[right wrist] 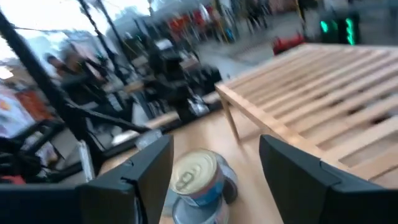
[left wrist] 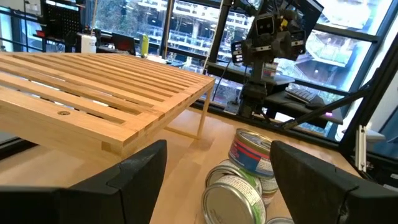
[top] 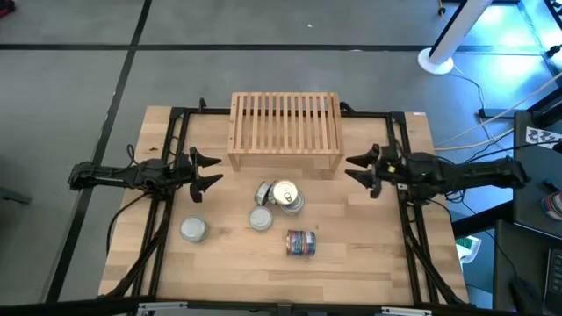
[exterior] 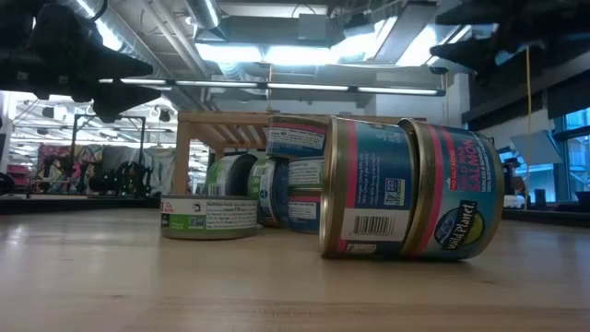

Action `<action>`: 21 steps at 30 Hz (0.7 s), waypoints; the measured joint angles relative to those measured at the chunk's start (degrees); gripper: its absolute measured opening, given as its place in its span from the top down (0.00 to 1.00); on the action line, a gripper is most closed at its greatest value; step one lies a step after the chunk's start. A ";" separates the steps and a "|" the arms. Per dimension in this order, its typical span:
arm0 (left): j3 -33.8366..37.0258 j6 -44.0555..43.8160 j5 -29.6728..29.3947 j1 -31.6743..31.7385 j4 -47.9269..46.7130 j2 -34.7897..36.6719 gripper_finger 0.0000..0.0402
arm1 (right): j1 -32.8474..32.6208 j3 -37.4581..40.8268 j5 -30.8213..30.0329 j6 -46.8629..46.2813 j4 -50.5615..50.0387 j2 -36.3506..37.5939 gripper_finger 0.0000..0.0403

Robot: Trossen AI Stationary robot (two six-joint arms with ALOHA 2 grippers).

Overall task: Stack canned seafood by type on shelf
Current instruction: Put the blue-pink tuna can on the shelf

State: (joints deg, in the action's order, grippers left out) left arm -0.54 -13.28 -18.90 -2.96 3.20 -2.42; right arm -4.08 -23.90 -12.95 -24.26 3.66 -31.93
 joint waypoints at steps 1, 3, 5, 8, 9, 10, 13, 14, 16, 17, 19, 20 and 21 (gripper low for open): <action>0.00 -0.29 0.00 0.00 0.00 0.00 0.30 | 0.00 -1.91 0.02 -1.38 -2.16 -2.60 0.41; 0.00 -0.41 0.00 0.00 0.00 0.00 0.30 | 0.00 -5.50 0.46 -3.52 -5.51 -7.87 0.41; 0.00 -0.48 0.00 0.00 0.00 0.00 0.30 | 0.00 -8.41 1.67 -5.75 -7.98 -12.79 0.41; 0.01 -0.48 0.00 0.00 0.00 0.00 0.30 | 0.00 -12.29 3.80 -9.78 -8.06 -19.54 0.41; 0.00 -0.49 0.00 0.01 0.00 0.00 0.30 | 0.00 -13.51 4.88 -11.49 -8.09 -21.42 0.41; 0.00 -0.48 0.00 0.00 0.00 0.00 0.30 | 0.00 -14.62 6.11 -13.31 -8.11 -23.35 0.41; 0.00 -0.48 0.00 0.02 0.00 0.00 0.30 | 0.00 -17.64 9.03 -16.71 -8.26 -28.78 0.41; 0.00 -0.48 0.00 0.02 0.00 0.00 0.30 | 0.00 -18.47 9.73 -17.55 -8.33 -30.27 0.41; 0.00 -0.48 0.00 0.00 0.00 0.00 0.30 | 0.00 -20.16 10.12 -18.85 -7.91 -33.06 0.41; 0.00 -0.48 0.00 0.01 0.00 0.00 0.30 | 0.00 -20.66 10.16 -19.42 -7.89 -34.23 0.41; 0.01 -0.48 0.00 0.01 0.00 0.00 0.30 | 0.00 -21.41 10.14 -20.88 -8.17 -36.72 0.41; 0.00 -0.48 0.00 0.00 0.00 0.00 0.30 | 0.00 -21.65 10.17 -21.84 -8.20 -37.80 0.41; 0.00 -0.48 0.00 0.00 0.00 0.00 0.30 | 0.00 -21.77 10.15 -22.64 -8.29 -38.68 0.41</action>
State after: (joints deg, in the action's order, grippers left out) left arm -0.54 -13.76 -18.90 -2.96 3.20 -2.42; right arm -4.08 -45.66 -2.79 -46.90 -4.63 -70.61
